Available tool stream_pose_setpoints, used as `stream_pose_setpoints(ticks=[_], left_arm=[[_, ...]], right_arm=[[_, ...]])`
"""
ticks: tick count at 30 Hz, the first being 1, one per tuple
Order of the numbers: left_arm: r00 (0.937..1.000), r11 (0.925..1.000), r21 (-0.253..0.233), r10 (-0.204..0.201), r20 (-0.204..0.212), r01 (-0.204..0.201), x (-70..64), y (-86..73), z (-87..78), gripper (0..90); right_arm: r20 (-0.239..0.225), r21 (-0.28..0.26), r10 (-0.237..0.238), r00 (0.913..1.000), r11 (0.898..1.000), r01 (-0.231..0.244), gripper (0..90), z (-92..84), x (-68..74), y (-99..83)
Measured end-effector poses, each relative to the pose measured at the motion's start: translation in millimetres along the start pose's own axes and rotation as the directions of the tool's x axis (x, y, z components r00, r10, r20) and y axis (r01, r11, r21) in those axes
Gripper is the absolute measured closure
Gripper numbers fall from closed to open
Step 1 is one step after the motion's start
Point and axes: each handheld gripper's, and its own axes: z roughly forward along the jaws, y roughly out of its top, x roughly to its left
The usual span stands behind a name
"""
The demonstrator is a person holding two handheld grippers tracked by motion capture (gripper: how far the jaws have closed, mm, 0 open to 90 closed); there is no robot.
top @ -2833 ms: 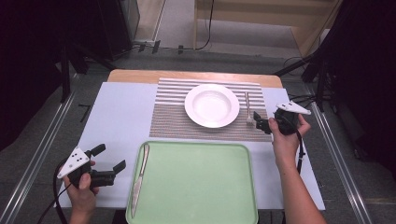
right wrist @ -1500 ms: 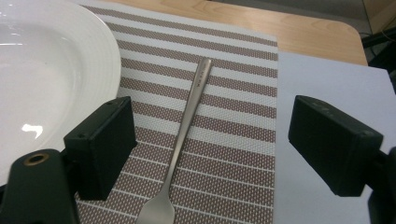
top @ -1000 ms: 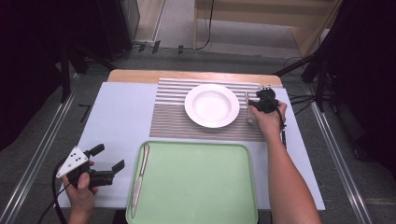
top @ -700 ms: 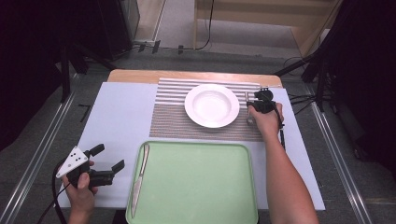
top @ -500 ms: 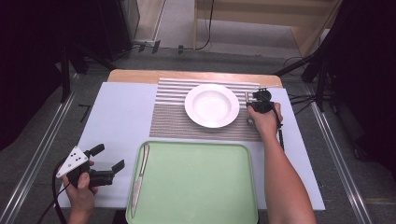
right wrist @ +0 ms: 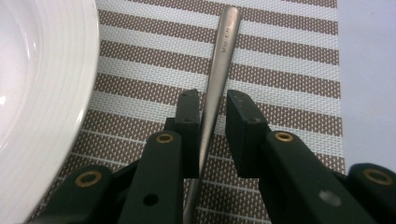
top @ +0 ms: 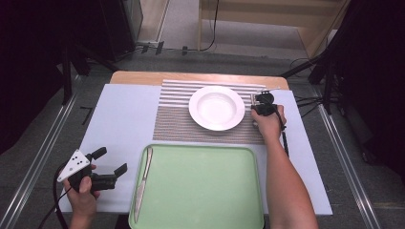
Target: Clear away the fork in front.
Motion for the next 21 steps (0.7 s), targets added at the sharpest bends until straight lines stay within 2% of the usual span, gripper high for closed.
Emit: stream_pose_setpoints(ticks=[4, 6, 8, 10, 11, 14, 21], left_arm=[[1.0, 0.9999, 0.012, 0.004, 0.001, -0.004, -0.6, 0.0, 0.6, 0.0], [1.0, 0.9999, 0.012, 0.006, 0.002, -0.006, -1.0, 0.0, 0.9, 0.0], [1.0, 1.0, 0.007, 0.006, 0.004, -0.006, -1.2, -0.1, 1.4, 0.0], [1.0, 1.0, 0.006, 0.005, 0.003, -0.005, -1.7, -0.1, 1.5, 0.0], [1.0, 1.0, 0.007, 0.004, 0.005, -0.004, -1.8, -0.2, 1.6, 0.0], [1.0, 1.0, 0.008, 0.004, 0.004, -0.004, -2.2, -0.1, 1.6, 0.0], [0.9999, 0.9999, 0.012, 0.01, 0.001, -0.01, -0.9, 0.4, 0.6, 0.0]], right_arm=[[0.015, 0.001, 0.002, 0.9999, 1.0, -0.002, 74.9, 0.4, 1.3, 0.3], [-0.005, 0.0, 0.017, 0.9998, 1.0, -0.017, 79.2, 0.4, 0.3, -0.1], [-0.005, 0.0, 0.02, 0.9998, 1.0, -0.02, 79.7, 0.4, 0.4, 0.0], [0.006, -0.002, 0.009, 0.9999, 1.0, -0.009, 80.2, 0.5, 2.1, -0.1], [0.011, -0.001, 0.022, 0.9997, 1.0, -0.022, 80.5, 0.4, 2.4, 0.2], [0.013, -0.006, 0.021, 0.9997, 1.0, -0.021, 80.7, 0.4, 3.1, -0.4], [-0.01, -0.013, 0.049, 0.9987, 0.999, -0.049, 81.5, -0.4, 1.1, -1.2]])
